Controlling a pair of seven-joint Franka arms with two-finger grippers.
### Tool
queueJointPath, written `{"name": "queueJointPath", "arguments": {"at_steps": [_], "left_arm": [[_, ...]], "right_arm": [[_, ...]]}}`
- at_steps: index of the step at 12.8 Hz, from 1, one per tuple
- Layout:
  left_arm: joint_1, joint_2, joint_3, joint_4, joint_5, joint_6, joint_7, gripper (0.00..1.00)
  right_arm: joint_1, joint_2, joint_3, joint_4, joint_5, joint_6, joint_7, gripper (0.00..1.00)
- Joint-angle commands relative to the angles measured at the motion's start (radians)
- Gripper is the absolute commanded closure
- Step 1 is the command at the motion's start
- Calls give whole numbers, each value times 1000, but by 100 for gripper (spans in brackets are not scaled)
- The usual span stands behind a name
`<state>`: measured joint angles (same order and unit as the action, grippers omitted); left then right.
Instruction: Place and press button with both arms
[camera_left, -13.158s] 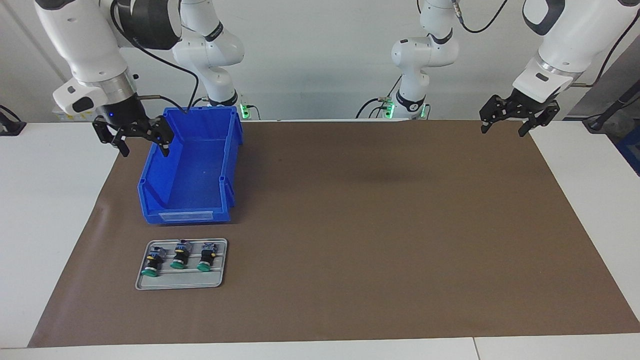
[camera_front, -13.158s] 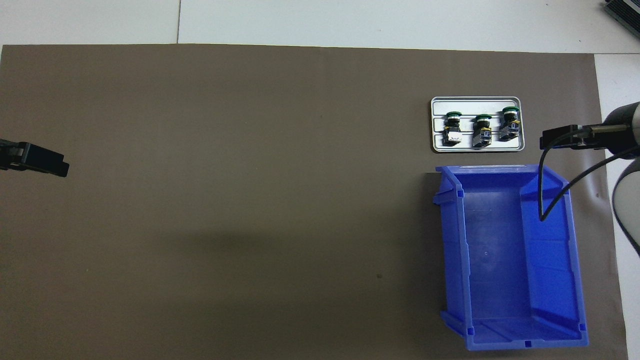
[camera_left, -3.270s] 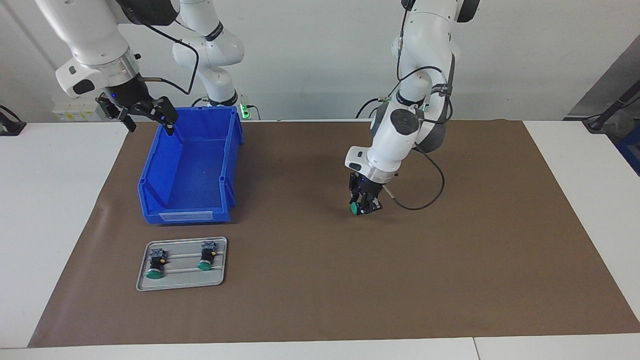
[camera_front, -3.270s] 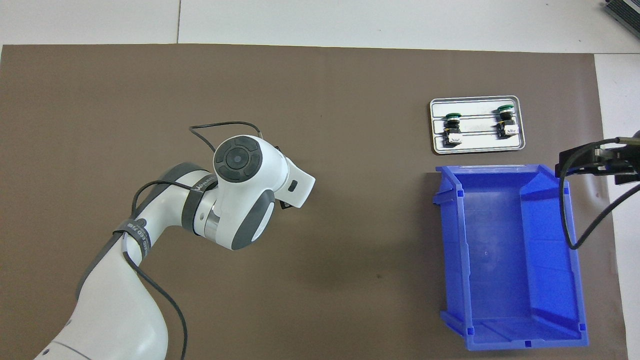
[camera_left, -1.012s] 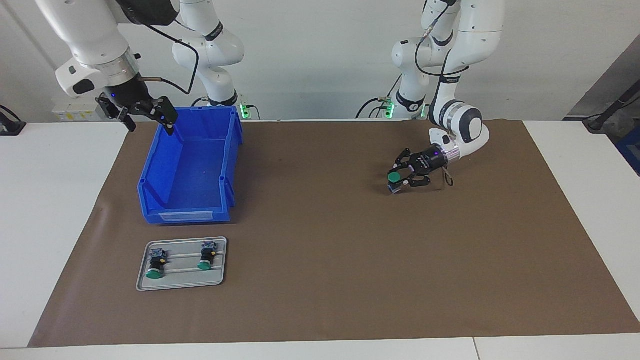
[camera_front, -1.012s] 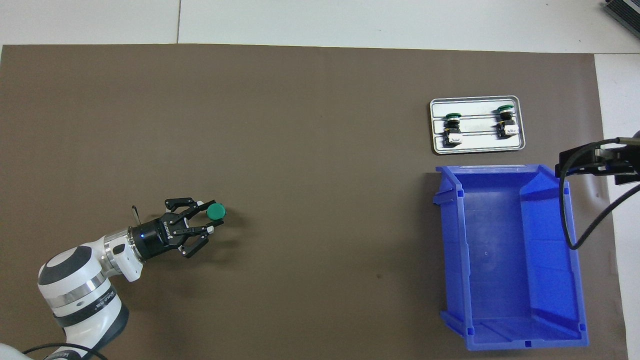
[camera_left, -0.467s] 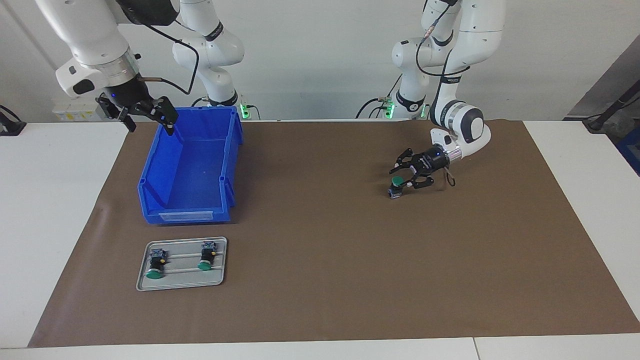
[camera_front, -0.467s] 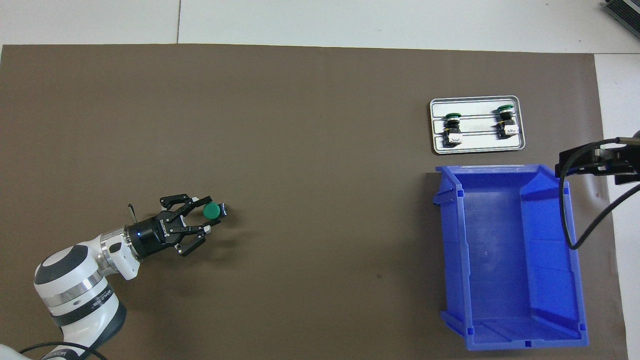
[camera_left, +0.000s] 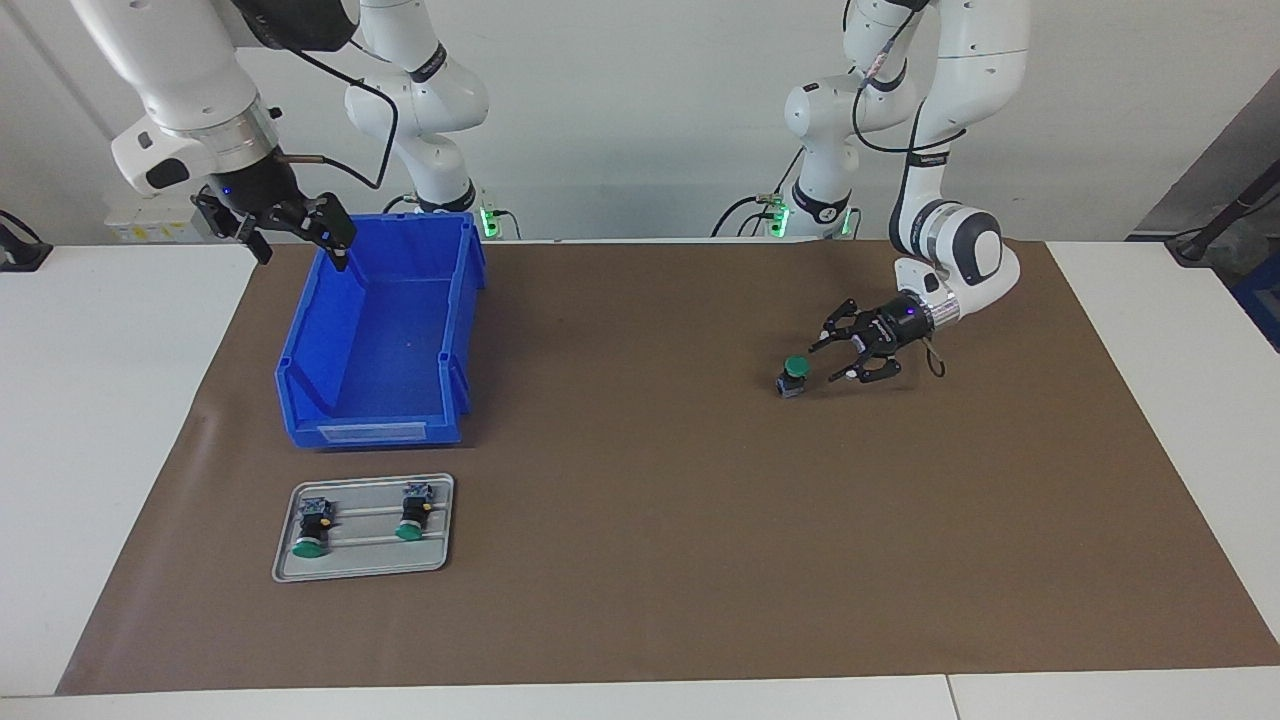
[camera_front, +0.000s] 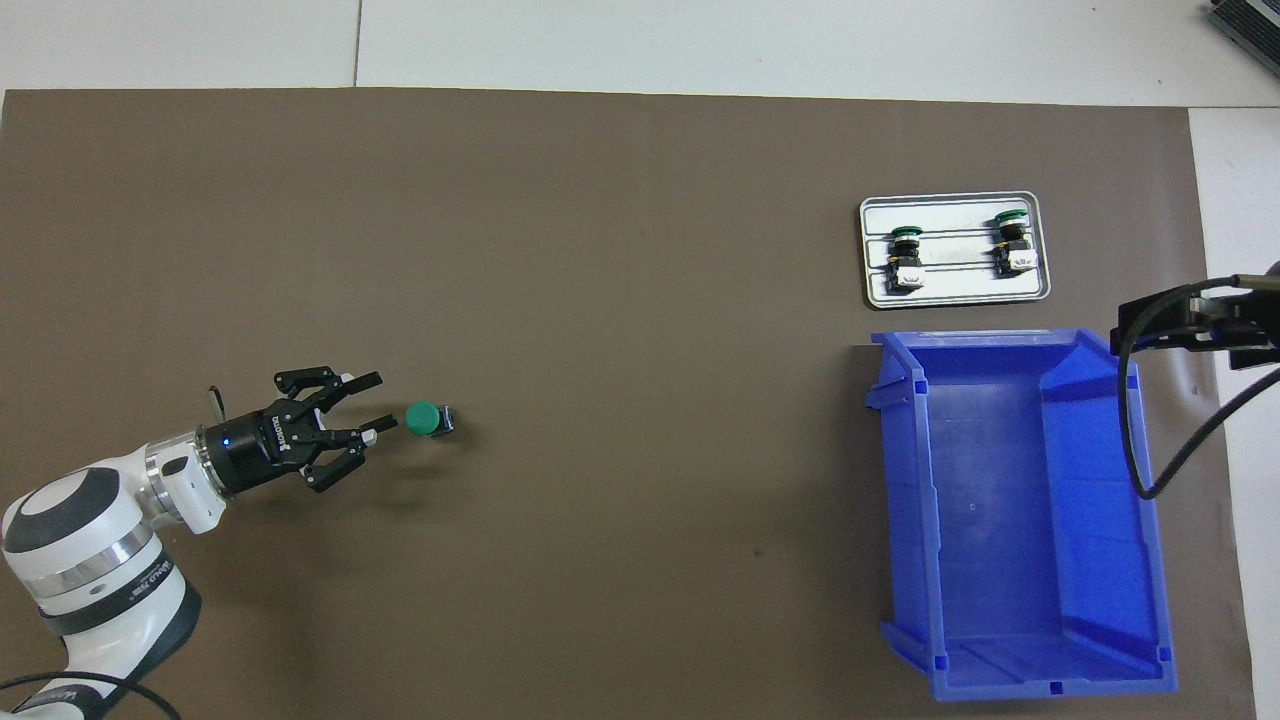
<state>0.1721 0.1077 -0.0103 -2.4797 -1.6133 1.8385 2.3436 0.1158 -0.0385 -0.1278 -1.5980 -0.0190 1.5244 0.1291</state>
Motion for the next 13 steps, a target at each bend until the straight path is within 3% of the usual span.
{"name": "queueJointPath", "arguments": {"at_steps": [1,5,8,9,10,13], "left_arm": [[21,-38,1,80,163,14,-229,52],[23,-89,9,273,514,7,-706,61],[18,-106,9,388,695,5,-941,68],[6,-106,9,425,755,2,-1018,79],[1,-108,7,442,817,-1,-1074,100],[0,-147,1,456,920,2,-1194,100]], "right_arm": [[-4,-18,2,-17,16,-7,-22,0],[-4,-18,2,-17,16,-7,-22,0],[-4,-20,2,-16,16,-7,-22,0],[-4,-18,2,-16,16,-7,-22,0],[-4,-18,2,-17,16,-7,-22,0],[-4,-20,2,-17,16,-7,-22,0]]}}
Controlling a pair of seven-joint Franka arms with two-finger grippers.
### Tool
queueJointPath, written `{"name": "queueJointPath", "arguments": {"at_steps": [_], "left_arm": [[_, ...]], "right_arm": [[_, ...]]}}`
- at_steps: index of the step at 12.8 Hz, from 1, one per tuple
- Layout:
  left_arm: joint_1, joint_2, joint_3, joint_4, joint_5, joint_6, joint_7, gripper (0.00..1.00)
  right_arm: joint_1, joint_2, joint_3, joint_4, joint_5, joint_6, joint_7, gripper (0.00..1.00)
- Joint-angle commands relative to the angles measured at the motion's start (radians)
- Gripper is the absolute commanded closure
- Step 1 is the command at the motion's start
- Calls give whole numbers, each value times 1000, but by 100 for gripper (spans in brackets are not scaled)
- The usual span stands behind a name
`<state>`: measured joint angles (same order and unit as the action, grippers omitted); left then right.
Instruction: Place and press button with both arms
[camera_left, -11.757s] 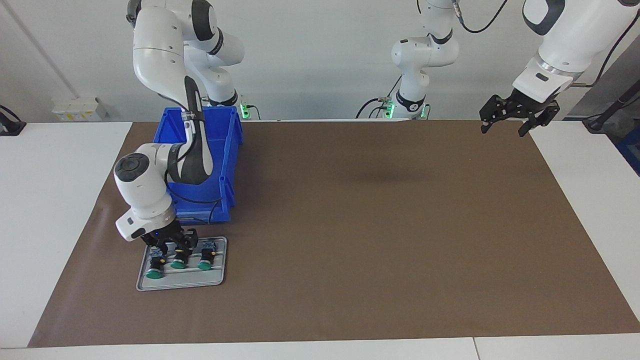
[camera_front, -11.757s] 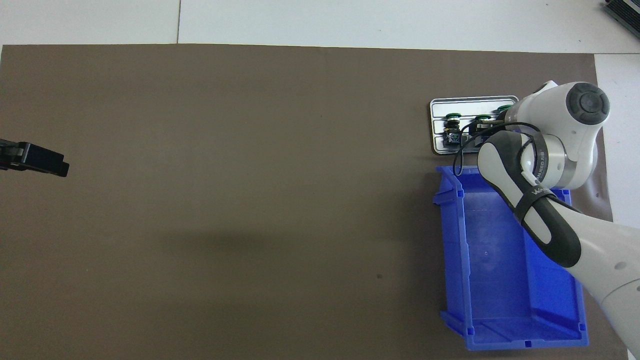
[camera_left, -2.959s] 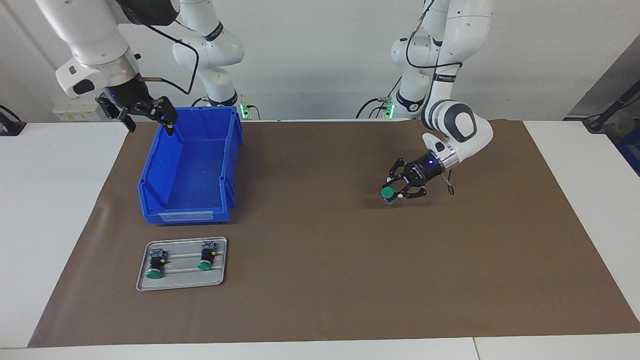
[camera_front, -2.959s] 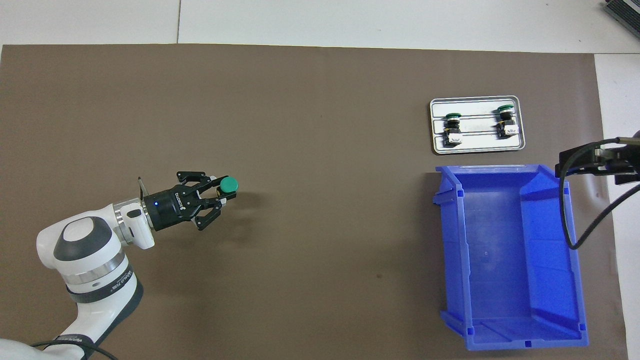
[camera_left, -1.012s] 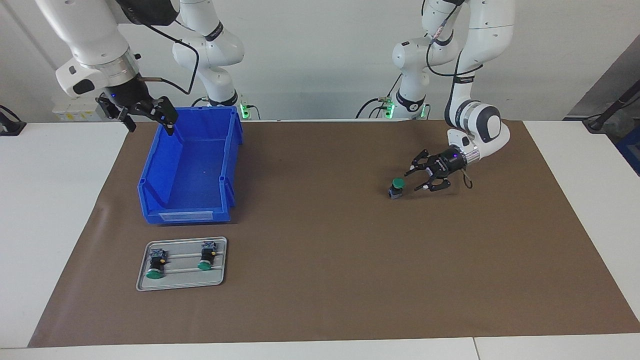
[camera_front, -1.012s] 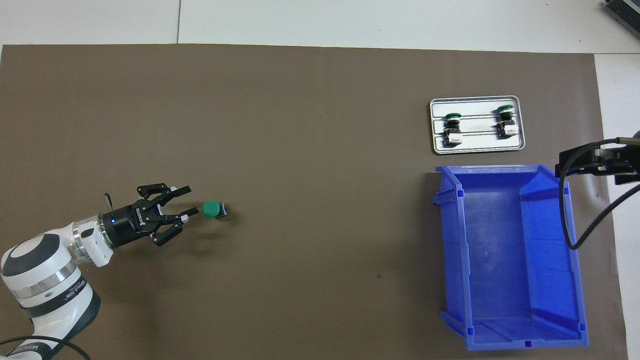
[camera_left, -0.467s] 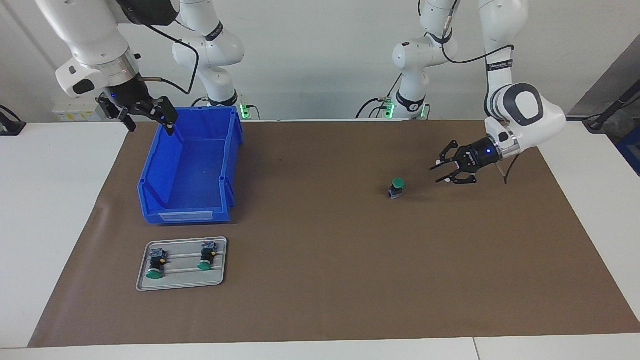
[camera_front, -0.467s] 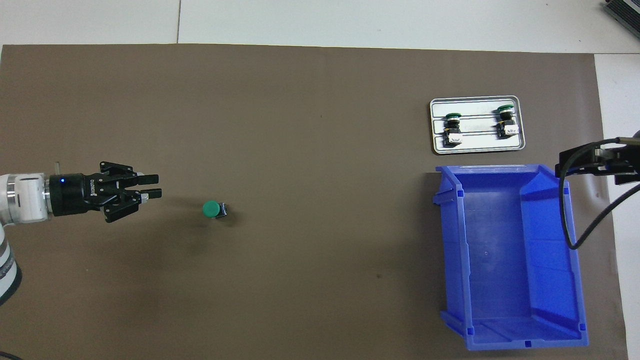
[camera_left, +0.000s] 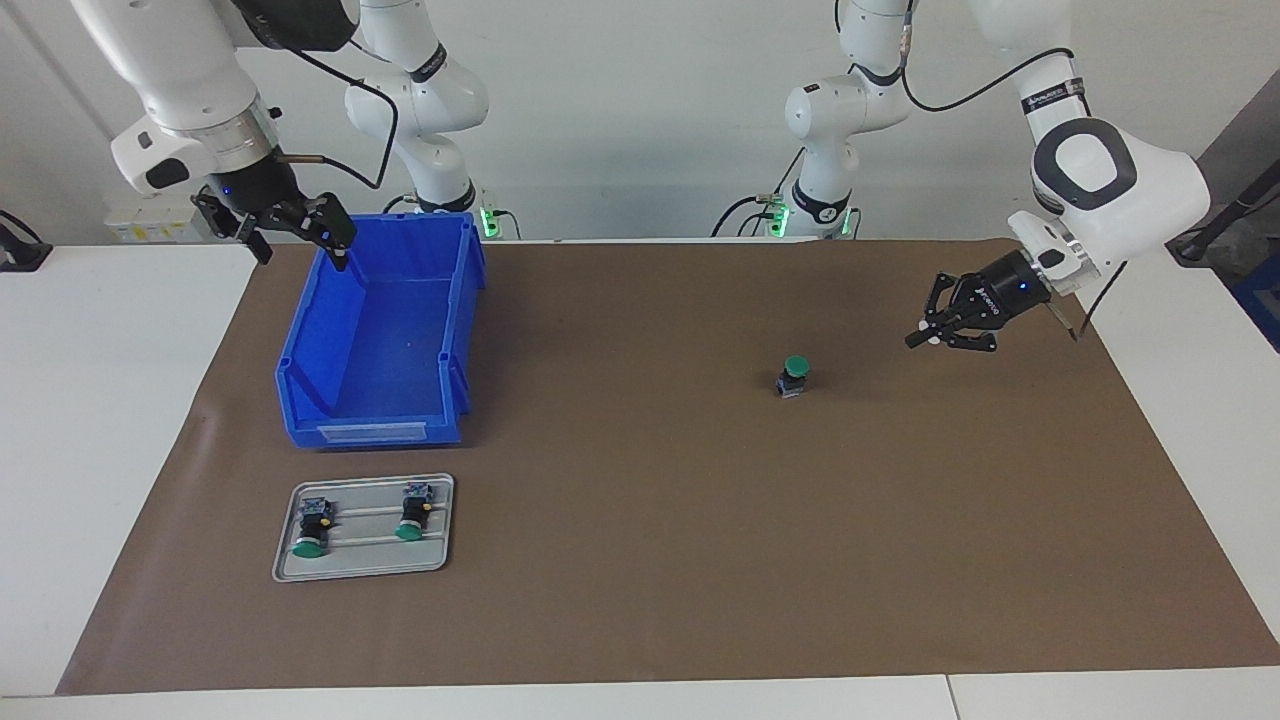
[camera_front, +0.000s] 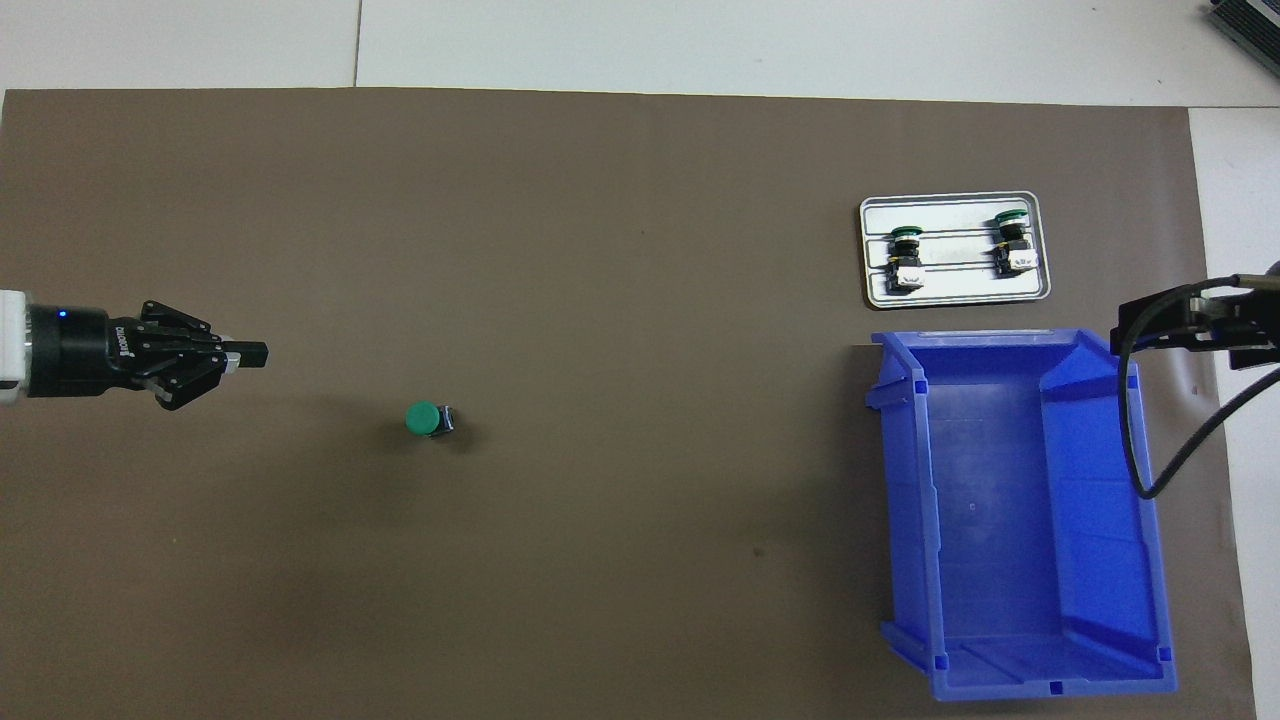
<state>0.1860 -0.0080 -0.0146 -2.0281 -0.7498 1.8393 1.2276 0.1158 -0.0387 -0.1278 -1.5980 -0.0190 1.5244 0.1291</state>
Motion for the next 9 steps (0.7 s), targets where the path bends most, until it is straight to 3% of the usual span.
{"name": "queueJointPath", "arguments": {"at_steps": [1,4,7,9], "left_arm": [[-22,-50,-2,6,125,15,-120,100],[-126,-53,-10,32,292,107,-377,100],[-281,-47,-12,20,579,208,-702,100],[-313,-47,-12,19,587,202,-845,100]], "right_arm": [[-4,-20,2,-17,16,-7,-22,0],[-4,-20,2,-16,16,-7,-22,0],[-4,-18,2,-17,16,-7,-22,0],[-5,-18,2,-16,16,-7,-22,0]]}}
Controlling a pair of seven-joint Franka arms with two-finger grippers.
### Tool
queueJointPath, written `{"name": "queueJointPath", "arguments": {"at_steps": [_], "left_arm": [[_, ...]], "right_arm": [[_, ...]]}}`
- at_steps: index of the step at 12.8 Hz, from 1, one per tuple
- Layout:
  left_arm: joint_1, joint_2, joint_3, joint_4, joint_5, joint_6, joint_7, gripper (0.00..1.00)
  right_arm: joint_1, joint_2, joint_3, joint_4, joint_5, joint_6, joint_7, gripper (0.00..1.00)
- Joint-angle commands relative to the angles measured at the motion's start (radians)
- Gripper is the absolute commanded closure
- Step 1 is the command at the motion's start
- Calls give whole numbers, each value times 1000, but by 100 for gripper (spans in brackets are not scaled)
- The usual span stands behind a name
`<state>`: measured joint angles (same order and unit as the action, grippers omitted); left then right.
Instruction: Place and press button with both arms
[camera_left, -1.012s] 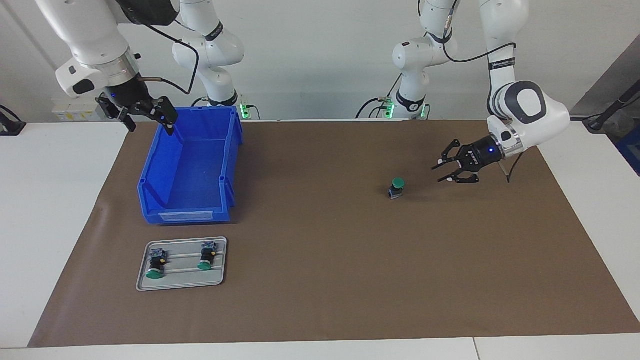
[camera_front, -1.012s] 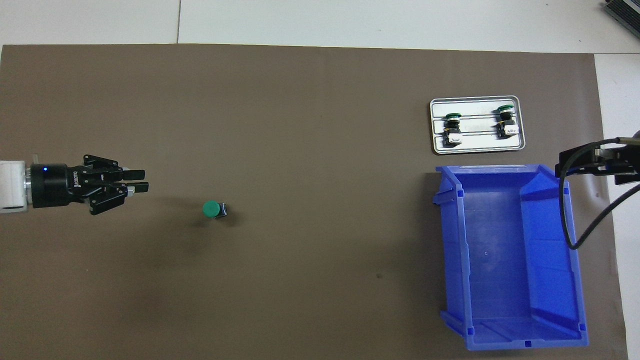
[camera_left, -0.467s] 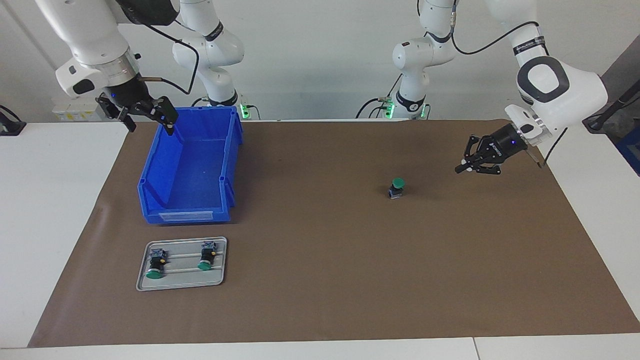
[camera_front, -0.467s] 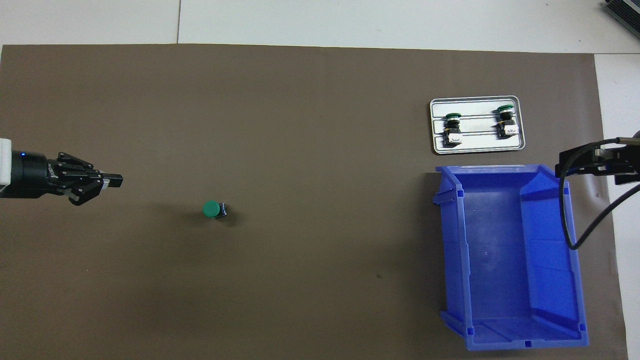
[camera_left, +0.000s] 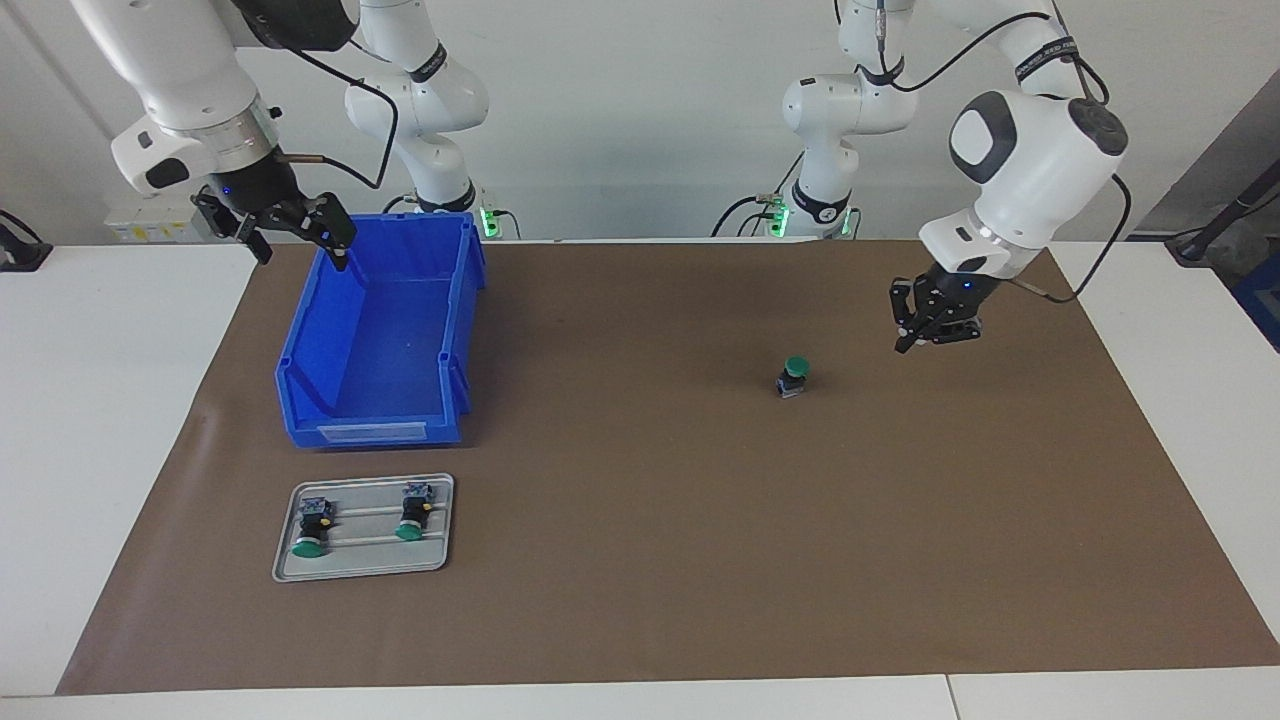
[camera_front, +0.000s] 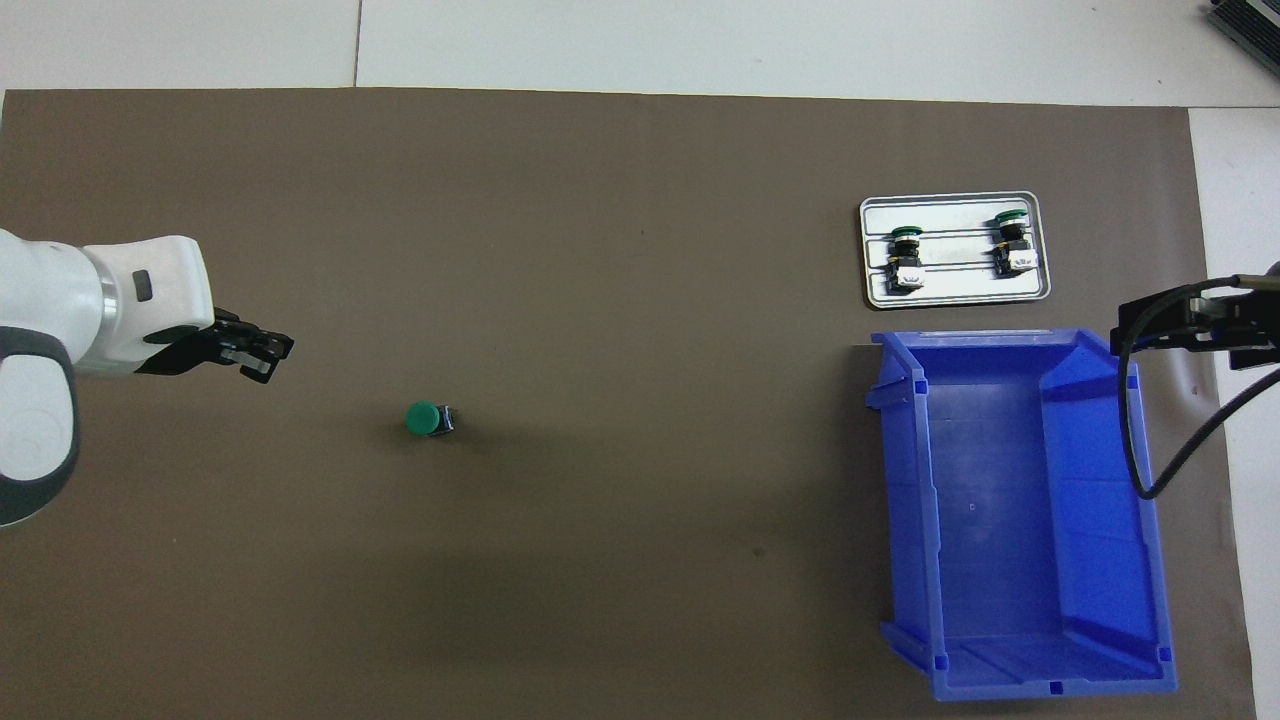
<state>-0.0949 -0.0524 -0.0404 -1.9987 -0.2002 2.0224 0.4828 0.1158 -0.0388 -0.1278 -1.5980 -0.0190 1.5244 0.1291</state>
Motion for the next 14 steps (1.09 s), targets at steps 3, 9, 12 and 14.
{"name": "queueJointPath", "arguments": {"at_steps": [3,9,12,14], "left_arm": [[-103,-6,14,-58,44,25,-288,100],[-215,-12,14,-254,60,218,-507,100],[-229,-14,14,-351,62,329,-524,100],[-253,15,14,-382,62,422,-550,100]], "right_arm": [[-4,-18,2,-16,16,-9,-22,0],[-4,-18,2,-16,16,-7,-22,0],[-4,-18,4,-17,16,-7,-22,0],[-4,-18,2,-17,16,-7,-22,0]]}}
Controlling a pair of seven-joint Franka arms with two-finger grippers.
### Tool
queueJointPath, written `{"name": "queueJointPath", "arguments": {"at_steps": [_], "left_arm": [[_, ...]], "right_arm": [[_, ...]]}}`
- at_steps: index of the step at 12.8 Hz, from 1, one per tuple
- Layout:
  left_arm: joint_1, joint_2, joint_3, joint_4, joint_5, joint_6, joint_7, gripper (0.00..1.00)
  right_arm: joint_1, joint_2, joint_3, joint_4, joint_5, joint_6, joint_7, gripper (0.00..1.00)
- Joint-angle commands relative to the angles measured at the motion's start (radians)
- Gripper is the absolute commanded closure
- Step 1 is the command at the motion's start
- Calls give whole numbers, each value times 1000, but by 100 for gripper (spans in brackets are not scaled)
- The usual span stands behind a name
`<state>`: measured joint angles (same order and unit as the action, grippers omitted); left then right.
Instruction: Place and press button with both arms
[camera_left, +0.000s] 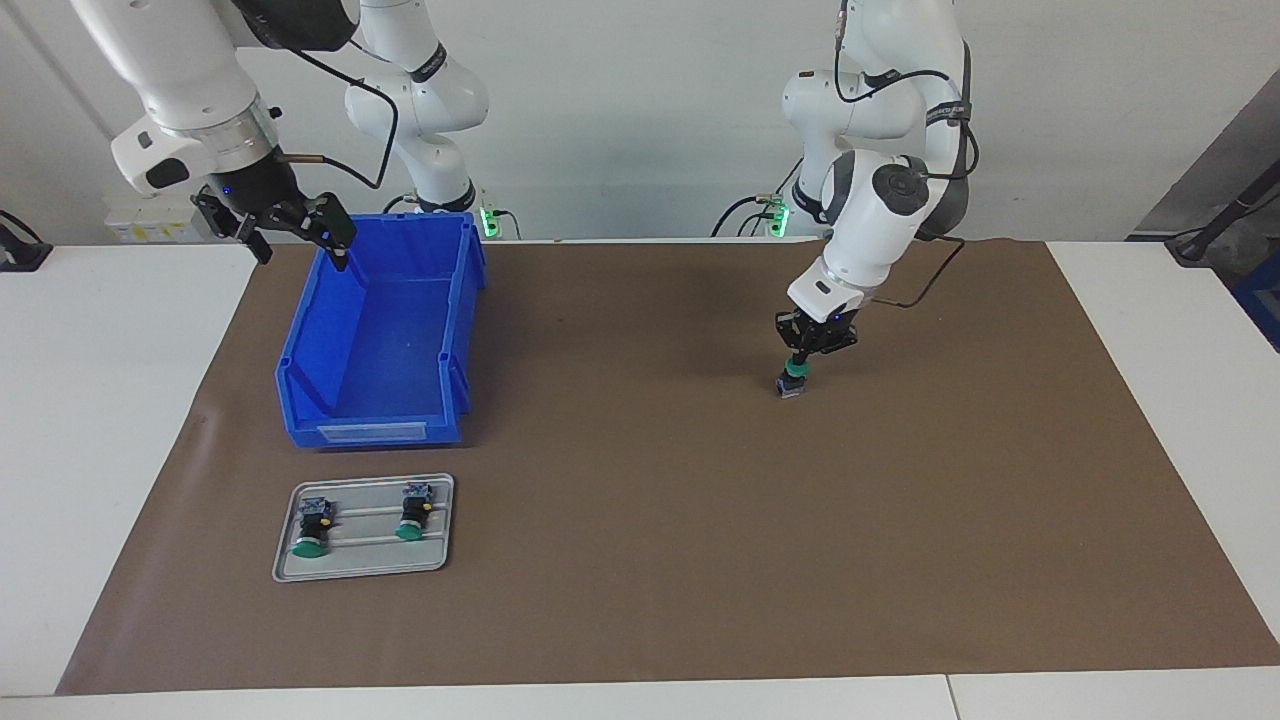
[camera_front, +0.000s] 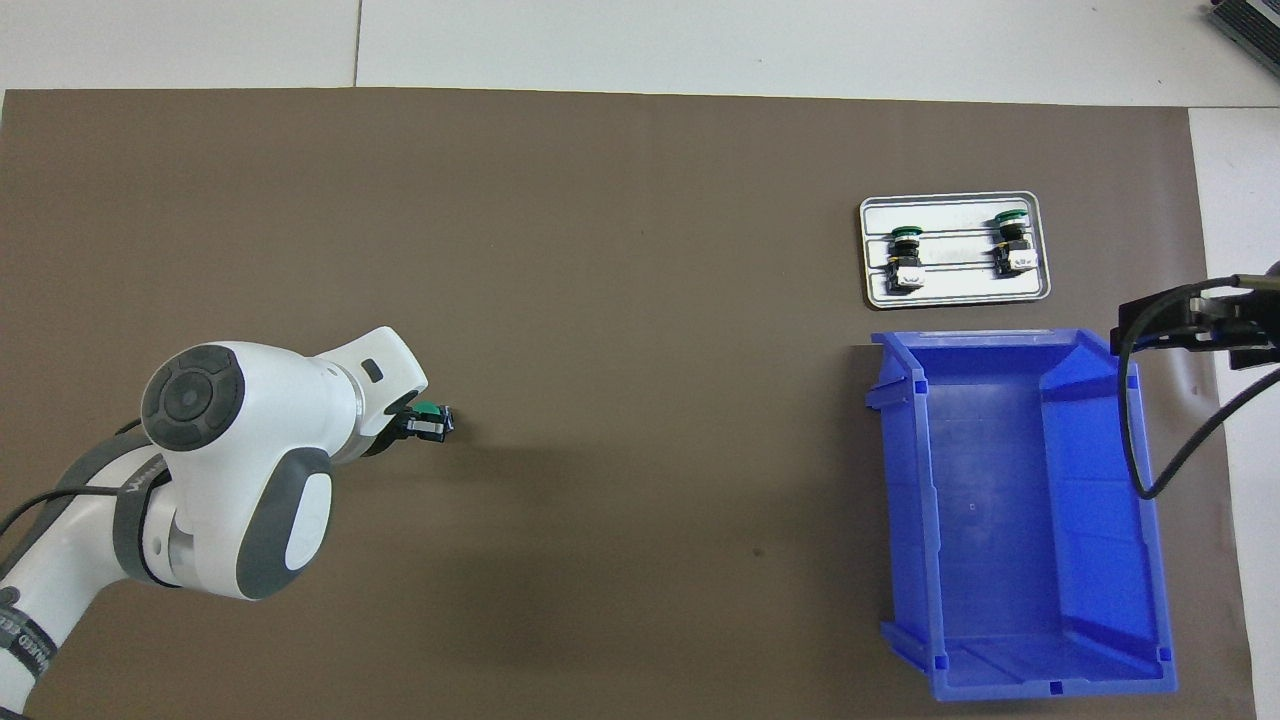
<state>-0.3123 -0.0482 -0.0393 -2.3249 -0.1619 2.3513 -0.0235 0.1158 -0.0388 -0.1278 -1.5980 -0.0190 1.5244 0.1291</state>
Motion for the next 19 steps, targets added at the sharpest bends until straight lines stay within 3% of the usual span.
{"name": "queueJointPath", "arguments": {"at_steps": [1,5,9,10,11,12,19], "left_arm": [[-30,16,13,-39,24,82,-50,100],[-8,19,24,146,24,-163,-64,100],[115,-51,27,220,27,-248,-73,100],[143,-74,29,222,35,-274,-67,71],[169,-88,30,229,67,-286,-52,24],[192,-96,30,245,105,-293,-47,0],[334,10,36,648,110,-628,91,0]], "right_arm": [[-4,-18,2,-17,16,-7,-22,0],[-4,-18,2,-17,16,-7,-22,0],[-4,-18,2,-17,16,-7,-22,0],[-5,-18,2,-17,16,-7,-22,0],[-4,-18,2,-16,16,-9,-22,0],[-4,-18,2,-17,16,-7,-22,0],[-4,-18,2,-17,16,-7,-22,0]]}}
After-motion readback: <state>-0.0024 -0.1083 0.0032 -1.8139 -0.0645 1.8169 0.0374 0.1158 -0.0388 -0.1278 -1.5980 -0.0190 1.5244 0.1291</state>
